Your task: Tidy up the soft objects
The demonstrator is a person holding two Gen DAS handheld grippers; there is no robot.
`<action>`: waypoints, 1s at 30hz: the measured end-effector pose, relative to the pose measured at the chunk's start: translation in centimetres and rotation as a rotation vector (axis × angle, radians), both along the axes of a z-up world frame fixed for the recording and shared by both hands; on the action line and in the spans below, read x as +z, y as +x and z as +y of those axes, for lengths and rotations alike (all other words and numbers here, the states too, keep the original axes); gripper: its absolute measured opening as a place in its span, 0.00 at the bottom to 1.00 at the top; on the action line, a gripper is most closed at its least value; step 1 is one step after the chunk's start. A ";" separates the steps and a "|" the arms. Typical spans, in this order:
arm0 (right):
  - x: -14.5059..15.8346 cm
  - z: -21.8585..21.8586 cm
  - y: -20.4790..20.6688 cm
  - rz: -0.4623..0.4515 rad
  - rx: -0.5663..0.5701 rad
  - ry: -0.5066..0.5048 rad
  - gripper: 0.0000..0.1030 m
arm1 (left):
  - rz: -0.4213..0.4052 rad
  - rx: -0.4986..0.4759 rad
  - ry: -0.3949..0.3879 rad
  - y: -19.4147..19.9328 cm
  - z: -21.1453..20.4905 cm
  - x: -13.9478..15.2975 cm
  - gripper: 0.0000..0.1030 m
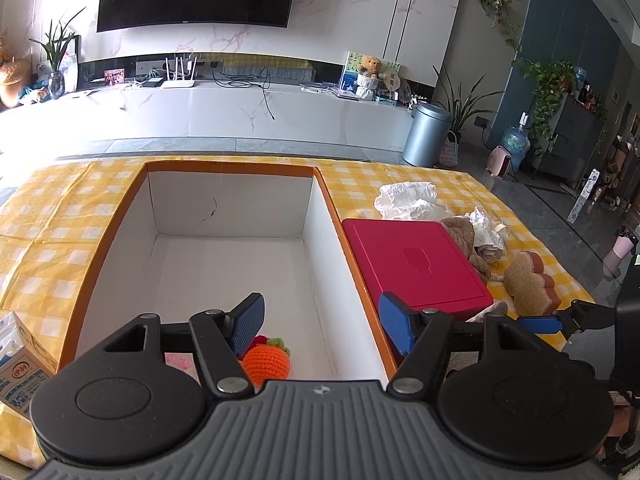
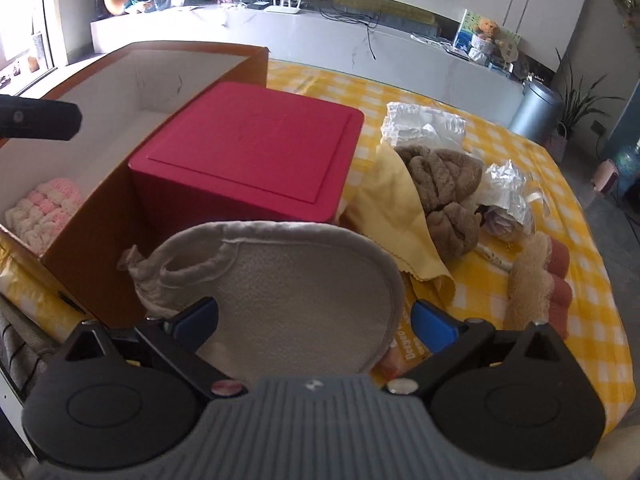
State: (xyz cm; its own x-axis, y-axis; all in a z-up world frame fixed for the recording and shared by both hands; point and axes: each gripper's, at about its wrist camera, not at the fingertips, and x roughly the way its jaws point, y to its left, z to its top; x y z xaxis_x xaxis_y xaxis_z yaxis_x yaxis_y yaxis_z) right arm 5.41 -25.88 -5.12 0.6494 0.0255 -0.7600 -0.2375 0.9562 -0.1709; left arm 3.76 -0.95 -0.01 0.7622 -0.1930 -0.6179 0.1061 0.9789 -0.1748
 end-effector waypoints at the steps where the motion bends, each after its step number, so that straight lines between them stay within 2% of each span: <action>1: 0.0 0.1 -0.1 0.001 0.004 0.000 0.98 | 0.001 0.000 -0.003 0.0 0.0 0.0 0.75; 6: -0.2 1.8 -0.7 -0.017 0.108 -0.024 0.98 | -0.002 -0.003 -0.004 0.0 0.0 0.1 0.75; 10: -1.3 2.0 0.6 0.030 0.076 0.000 0.98 | 0.000 -0.002 -0.007 0.0 0.0 0.2 0.75; 14: -3.0 1.9 2.3 0.127 0.033 -0.005 0.97 | 0.001 0.000 -0.012 -0.2 0.1 0.3 0.75; 15: -3.4 1.7 2.6 0.152 0.025 0.006 0.94 | -0.001 0.000 -0.013 -0.2 0.2 0.3 0.75; 16: -3.5 1.5 2.7 0.165 0.021 0.023 0.78 | -0.002 -0.001 -0.014 -0.3 0.2 0.3 0.75; 19: -3.0 0.8 2.2 0.162 0.022 0.107 0.46 | 0.001 0.004 -0.013 -0.3 0.3 0.3 0.75; 22: -2.7 0.9 1.6 0.154 0.036 0.111 0.27 | 0.007 0.009 -0.016 -0.1 0.5 0.3 0.75; 27: -1.5 1.0 -0.1 0.120 0.062 0.119 0.12 | 0.005 0.008 -0.020 -0.2 0.6 0.4 0.75; 30: 0.1 0.4 -1.5 0.086 0.109 0.205 0.09 | -0.003 0.005 -0.017 -0.3 0.6 0.5 0.75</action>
